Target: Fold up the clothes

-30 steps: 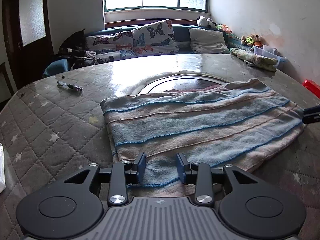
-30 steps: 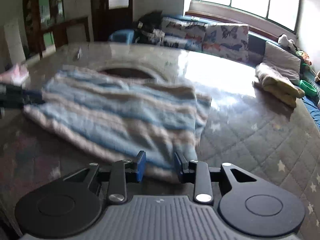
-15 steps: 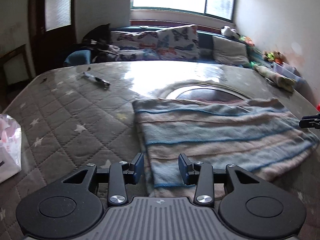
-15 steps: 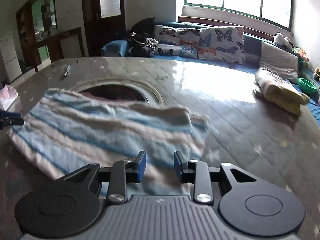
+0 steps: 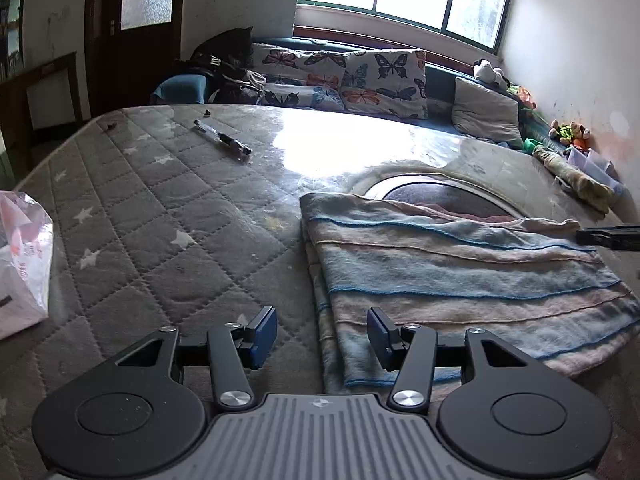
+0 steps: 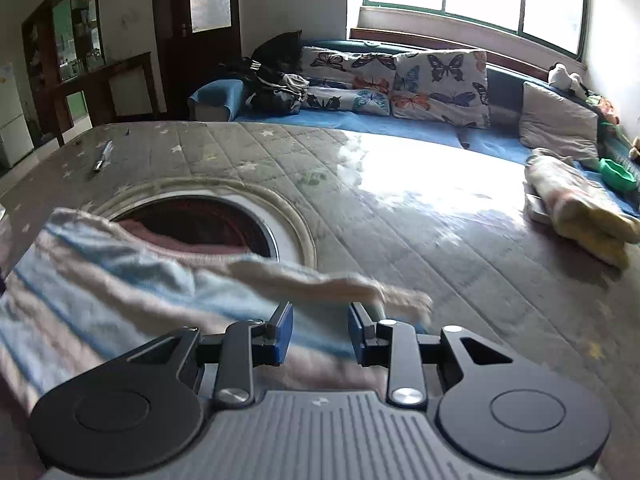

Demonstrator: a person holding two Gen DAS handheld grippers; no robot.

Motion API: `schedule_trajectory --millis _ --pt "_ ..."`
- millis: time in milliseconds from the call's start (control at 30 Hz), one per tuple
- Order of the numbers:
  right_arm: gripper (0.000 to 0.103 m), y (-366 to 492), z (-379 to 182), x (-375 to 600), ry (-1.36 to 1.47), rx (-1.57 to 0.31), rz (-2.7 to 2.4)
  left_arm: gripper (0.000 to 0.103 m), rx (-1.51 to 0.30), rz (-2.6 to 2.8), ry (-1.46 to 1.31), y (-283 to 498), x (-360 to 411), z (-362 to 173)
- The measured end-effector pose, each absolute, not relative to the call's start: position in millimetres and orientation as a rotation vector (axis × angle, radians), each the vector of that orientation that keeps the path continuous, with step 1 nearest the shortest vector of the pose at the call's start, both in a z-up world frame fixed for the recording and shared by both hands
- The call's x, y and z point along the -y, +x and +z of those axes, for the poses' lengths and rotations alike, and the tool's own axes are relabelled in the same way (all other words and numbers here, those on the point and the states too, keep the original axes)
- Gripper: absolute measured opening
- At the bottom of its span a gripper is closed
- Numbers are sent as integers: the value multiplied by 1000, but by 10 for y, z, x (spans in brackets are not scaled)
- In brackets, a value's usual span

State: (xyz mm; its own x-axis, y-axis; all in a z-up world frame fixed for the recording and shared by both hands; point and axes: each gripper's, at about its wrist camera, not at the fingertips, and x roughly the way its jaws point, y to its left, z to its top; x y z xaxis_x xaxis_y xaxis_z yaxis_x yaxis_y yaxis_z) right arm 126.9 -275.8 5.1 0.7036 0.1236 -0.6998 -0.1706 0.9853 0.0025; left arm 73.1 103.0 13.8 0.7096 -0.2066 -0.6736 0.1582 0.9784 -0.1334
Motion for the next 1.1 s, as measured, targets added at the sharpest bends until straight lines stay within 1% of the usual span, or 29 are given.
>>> schedule_trajectory --millis 200,400,500,567,633,667,733,767,800,967,1033,1100 --pt "30 1455 -34 2799 -50 -789 140 60 -782 -199 -115 682 -1068 152" --pt "31 1324 46 2637 -69 -771 186 60 -816 -229 -150 618 -986 125" --pt "31 1238 122 2487 -79 -759 243 58 -830 -215 -135 613 -926 114" --pt "31 1181 183 2379 -77 -751 288 53 -840 -220 -158 621 -935 120" --pt "31 1125 238 2242 -80 -750 337 38 -849 -231 -173 621 -931 120" --pt "31 1107 258 2176 -82 -754 361 35 -853 -237 -183 620 -932 118" --pt "31 1072 302 2034 -86 -762 406 22 -860 -244 -216 616 -952 118" --pt "31 1054 324 1962 -88 -766 428 19 -859 -240 -237 609 -972 130" --pt "31 1040 347 1893 -87 -770 447 17 -850 -240 -256 588 -982 164" --pt "32 1046 499 1559 -62 -788 544 16 -743 -281 -289 428 -884 472" --pt "37 1083 596 1382 -50 -784 589 16 -709 -300 -278 400 -786 556" --pt "38 1134 675 1225 -40 -784 628 15 -694 -313 -285 397 -697 597"
